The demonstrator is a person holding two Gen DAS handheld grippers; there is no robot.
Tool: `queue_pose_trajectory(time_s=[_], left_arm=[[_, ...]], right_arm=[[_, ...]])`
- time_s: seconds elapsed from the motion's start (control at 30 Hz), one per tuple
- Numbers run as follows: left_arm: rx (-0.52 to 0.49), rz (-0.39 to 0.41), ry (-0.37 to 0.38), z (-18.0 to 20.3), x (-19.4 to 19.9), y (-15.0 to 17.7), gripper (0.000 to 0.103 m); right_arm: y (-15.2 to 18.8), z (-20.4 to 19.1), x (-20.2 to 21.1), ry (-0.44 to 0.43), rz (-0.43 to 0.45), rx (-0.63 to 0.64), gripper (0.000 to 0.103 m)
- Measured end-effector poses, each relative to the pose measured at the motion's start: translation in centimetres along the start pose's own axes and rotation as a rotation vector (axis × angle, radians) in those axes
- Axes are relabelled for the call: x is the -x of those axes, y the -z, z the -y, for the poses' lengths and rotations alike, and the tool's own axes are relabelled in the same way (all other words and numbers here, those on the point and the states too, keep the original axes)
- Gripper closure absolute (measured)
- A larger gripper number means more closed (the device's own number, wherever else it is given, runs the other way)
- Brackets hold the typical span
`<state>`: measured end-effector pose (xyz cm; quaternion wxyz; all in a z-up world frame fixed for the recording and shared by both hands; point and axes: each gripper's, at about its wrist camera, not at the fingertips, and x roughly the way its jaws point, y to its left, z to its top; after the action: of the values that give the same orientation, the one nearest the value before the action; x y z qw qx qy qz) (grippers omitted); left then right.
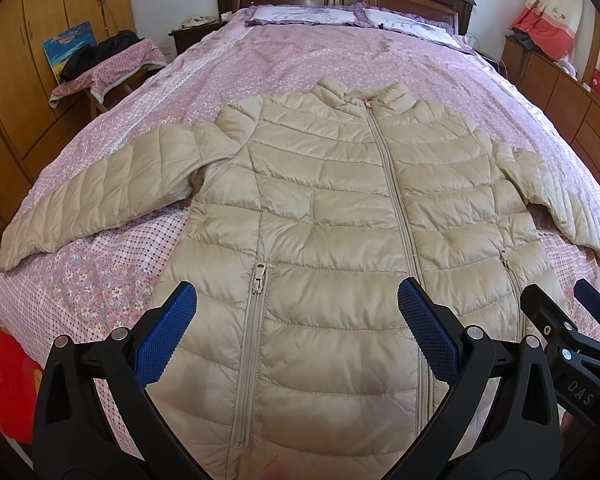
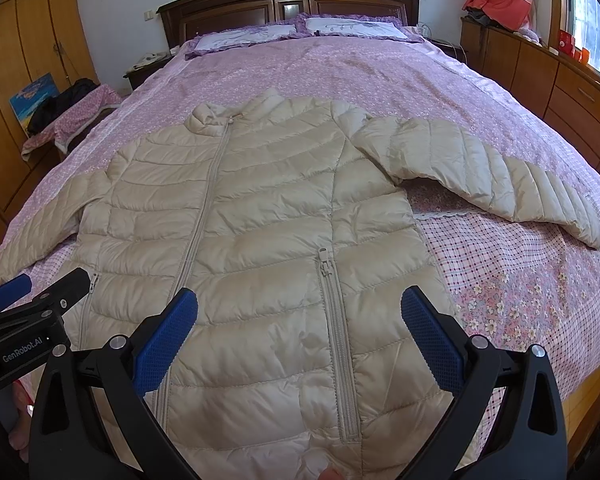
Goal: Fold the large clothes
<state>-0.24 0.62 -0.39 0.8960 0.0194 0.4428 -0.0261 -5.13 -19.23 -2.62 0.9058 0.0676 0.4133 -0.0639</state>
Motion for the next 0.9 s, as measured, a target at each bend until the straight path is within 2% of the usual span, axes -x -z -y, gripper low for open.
queue_pose_trajectory(time_s=[0.9], left_arm=[[-0.001,0.000,0.000,0.10,-0.01,0.24,0.003]], right_arm=[[0.04,0.10,-0.05,-0.004,-0.005,-0.004,0.005]])
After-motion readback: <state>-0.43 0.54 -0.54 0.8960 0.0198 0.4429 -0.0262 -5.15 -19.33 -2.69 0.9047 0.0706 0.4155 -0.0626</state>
